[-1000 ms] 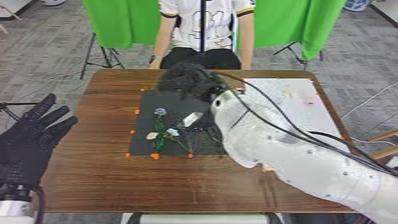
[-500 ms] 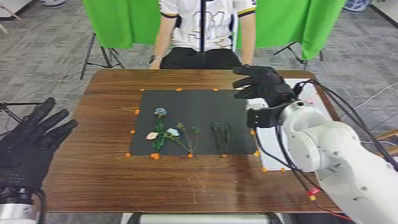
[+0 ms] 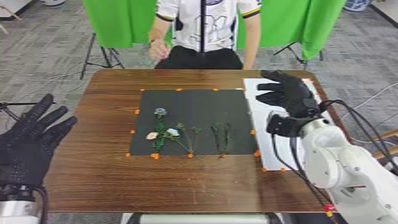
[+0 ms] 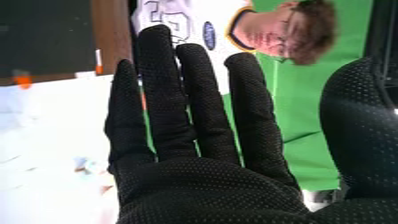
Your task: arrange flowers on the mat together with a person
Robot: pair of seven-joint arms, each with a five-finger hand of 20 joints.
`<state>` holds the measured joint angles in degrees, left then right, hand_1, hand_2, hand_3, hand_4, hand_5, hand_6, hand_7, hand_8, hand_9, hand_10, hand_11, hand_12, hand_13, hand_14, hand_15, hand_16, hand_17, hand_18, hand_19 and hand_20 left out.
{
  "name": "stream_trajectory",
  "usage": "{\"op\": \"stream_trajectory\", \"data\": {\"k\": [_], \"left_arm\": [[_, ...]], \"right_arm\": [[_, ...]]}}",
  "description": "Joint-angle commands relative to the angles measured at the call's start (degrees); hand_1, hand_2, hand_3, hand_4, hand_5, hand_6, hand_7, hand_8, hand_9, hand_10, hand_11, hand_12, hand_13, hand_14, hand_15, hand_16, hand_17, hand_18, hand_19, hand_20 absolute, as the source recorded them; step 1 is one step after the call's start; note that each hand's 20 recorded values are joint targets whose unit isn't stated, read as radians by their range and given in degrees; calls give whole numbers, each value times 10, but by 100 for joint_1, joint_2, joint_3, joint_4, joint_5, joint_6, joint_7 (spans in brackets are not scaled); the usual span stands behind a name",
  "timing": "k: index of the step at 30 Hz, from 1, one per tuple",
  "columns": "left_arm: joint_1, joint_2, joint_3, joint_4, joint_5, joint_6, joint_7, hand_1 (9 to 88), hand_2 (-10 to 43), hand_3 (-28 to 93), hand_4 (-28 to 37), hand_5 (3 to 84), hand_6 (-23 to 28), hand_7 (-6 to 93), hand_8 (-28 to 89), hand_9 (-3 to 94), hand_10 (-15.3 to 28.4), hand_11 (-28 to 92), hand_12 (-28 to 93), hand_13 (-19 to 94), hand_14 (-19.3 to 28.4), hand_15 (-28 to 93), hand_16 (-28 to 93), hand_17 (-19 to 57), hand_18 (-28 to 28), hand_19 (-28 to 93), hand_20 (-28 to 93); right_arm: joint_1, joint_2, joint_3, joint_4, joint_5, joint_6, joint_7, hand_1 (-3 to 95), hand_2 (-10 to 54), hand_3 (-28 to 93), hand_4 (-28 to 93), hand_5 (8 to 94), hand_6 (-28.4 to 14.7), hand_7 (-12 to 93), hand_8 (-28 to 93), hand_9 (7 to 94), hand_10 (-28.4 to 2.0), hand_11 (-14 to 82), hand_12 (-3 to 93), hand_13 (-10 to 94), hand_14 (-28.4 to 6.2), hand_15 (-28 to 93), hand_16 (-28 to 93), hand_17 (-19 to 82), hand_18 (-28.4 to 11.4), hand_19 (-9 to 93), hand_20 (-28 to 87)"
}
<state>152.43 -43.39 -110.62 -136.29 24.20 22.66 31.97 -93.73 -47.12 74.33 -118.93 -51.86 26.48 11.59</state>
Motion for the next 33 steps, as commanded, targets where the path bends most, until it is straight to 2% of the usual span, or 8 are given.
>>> {"op": "stream_trajectory", "data": {"k": [1, 2, 3, 6, 9, 14, 19, 33], "left_arm": [[-42, -99, 107, 55, 58, 20, -84, 194, 67, 760, -271, 323, 46, 88, -79, 305, 146, 159, 124, 203, 216, 415, -41, -91, 169, 353, 162], [60, 99, 99, 60, -124, 103, 114, 195, 67, 760, -271, 322, 46, 88, -79, 305, 147, 159, 124, 203, 216, 416, -41, -91, 169, 353, 162], [29, 30, 103, 57, -64, 74, 41, 195, 67, 760, -270, 322, 46, 88, -80, 305, 147, 159, 123, 203, 217, 417, -42, -90, 169, 353, 162], [107, 194, 95, 56, -187, 127, 179, 195, 68, 759, -270, 322, 46, 88, -80, 305, 147, 160, 124, 204, 218, 419, -43, -90, 169, 353, 162], [78, 210, 95, 58, -182, 126, 161, 197, 69, 758, -269, 322, 47, 89, -80, 306, 148, 162, 124, 204, 219, 422, -44, -90, 169, 353, 162], [5, 28, 60, 4, 54, 30, -75, 198, 69, 758, -268, 323, 47, 89, -80, 306, 148, 162, 123, 204, 219, 423, -46, -90, 169, 354, 162], [-69, -47, 12, -26, 212, -51, -228, 198, 67, 761, -265, 323, 48, 90, -80, 306, 147, 162, 123, 204, 219, 423, -47, -90, 169, 354, 162], [-168, -260, 68, -20, 351, -95, -356, 202, 67, 761, -263, 324, 50, 89, -80, 307, 147, 163, 122, 205, 218, 423, -48, -91, 169, 356, 162]], "right_arm": [[-222, 10, 138, -20, 72, -140, 14, 245, 15, 727, -256, 528, 8, 144, -124, 557, -170, 157, 146, 494, -174, 490, 105, 130, -229, 576, 124], [-222, -1, 148, -6, 97, -182, 7, 245, 15, 727, -256, 529, 8, 144, -123, 557, -170, 157, 146, 494, -174, 489, 105, 130, -229, 576, 125], [-235, 1, 160, -11, 104, -198, 17, 245, 15, 727, -256, 529, 8, 144, -124, 557, -169, 157, 146, 494, -174, 489, 105, 131, -230, 575, 126], [-226, 15, 134, -20, 9, -167, 49, 245, 16, 728, -257, 529, 8, 145, -124, 557, -170, 158, 146, 494, -174, 490, 105, 131, -230, 574, 130], [-227, 14, 143, -10, 47, -213, 28, 245, 17, 728, -256, 529, 9, 144, -124, 557, -169, 158, 146, 495, -174, 490, 105, 131, -230, 574, 132], [-230, 8, 153, -1, 57, -232, 29, 245, 16, 731, -256, 530, 10, 146, -125, 558, -170, 158, 146, 496, -174, 490, 105, 132, -231, 572, 135], [-250, 15, 169, 12, 92, -200, 20, 247, 16, 730, -257, 531, 10, 146, -125, 561, -169, 158, 146, 496, -174, 490, 105, 132, -230, 571, 137], [-177, 32, 144, 17, 82, -246, 4, 249, 16, 735, -258, 532, 12, 148, -126, 563, -168, 160, 146, 498, -173, 490, 106, 131, -227, 570, 140]]}}
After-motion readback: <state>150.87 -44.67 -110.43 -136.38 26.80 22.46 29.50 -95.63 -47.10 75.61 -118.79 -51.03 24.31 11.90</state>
